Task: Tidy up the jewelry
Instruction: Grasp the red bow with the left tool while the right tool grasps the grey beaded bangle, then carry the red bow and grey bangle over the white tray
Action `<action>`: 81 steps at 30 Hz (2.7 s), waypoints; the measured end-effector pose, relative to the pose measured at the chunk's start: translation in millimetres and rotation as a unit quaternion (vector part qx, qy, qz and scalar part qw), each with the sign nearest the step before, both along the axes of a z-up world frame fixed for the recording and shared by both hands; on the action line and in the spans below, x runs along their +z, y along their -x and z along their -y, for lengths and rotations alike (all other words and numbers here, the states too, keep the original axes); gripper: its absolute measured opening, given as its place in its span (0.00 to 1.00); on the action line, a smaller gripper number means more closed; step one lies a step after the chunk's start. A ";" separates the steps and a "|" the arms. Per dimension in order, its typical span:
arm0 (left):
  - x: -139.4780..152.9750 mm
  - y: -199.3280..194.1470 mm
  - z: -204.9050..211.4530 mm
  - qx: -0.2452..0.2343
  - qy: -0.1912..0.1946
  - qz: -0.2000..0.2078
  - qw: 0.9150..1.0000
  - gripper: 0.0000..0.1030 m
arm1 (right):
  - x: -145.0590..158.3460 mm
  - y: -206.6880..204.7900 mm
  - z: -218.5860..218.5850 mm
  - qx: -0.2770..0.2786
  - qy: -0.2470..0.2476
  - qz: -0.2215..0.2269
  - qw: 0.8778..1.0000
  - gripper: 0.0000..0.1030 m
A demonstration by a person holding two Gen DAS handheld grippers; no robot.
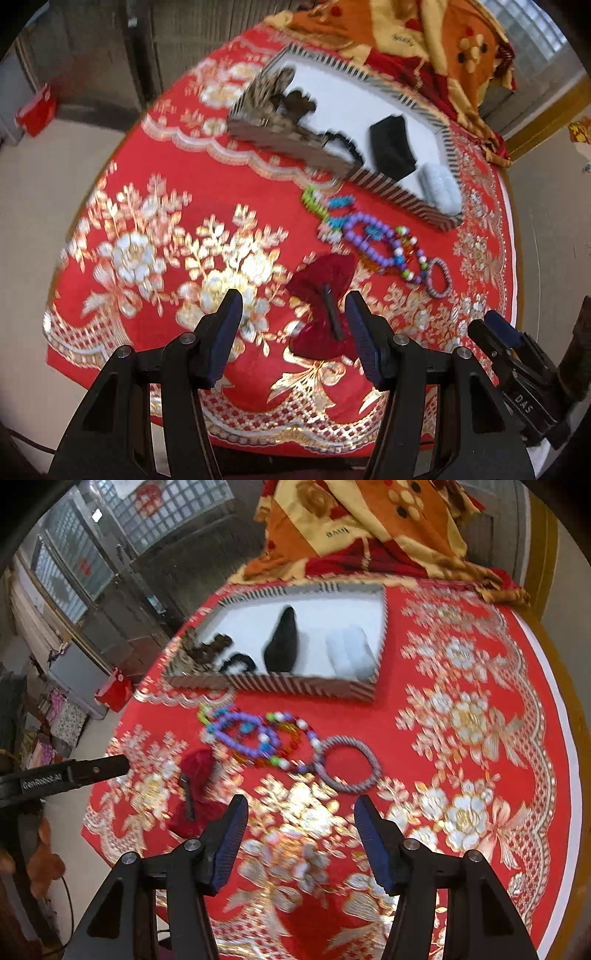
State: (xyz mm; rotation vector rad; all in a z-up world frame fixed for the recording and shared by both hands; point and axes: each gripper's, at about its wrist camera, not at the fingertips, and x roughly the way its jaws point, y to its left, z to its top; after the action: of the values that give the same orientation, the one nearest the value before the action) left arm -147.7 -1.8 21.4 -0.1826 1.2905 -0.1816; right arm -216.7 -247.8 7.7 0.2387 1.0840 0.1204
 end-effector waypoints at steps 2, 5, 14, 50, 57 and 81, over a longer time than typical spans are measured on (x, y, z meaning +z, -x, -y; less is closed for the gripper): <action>-11.8 1.0 -0.4 0.003 0.006 -0.018 1.000 0.57 | -11.1 1.7 7.8 -0.007 0.001 -0.009 1.000 0.56; -25.4 2.1 5.7 0.001 0.012 -0.035 0.999 0.58 | -24.3 -0.8 19.6 -0.019 -0.001 -0.017 1.000 0.56; -51.7 -5.3 31.5 -0.013 -0.015 -0.048 0.999 0.59 | -42.2 -40.8 34.9 -0.017 0.044 -0.015 0.999 0.46; 5.4 -38.4 31.3 -0.038 -0.016 0.033 0.999 0.16 | 10.8 -62.8 26.1 0.024 0.040 0.053 0.997 0.06; 29.5 -66.4 36.9 -0.052 -0.033 0.066 0.996 0.16 | 24.9 -86.6 18.7 0.022 0.039 0.064 0.997 0.06; 32.9 -175.4 52.4 -0.094 -0.067 0.090 0.989 0.16 | 28.8 -178.6 14.9 -0.011 0.049 0.058 0.997 0.06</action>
State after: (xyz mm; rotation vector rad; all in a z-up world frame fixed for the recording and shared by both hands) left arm 27.7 -54.2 54.3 0.0700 1.1348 -0.2658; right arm -38.1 -262.7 36.5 0.1536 0.9690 0.0598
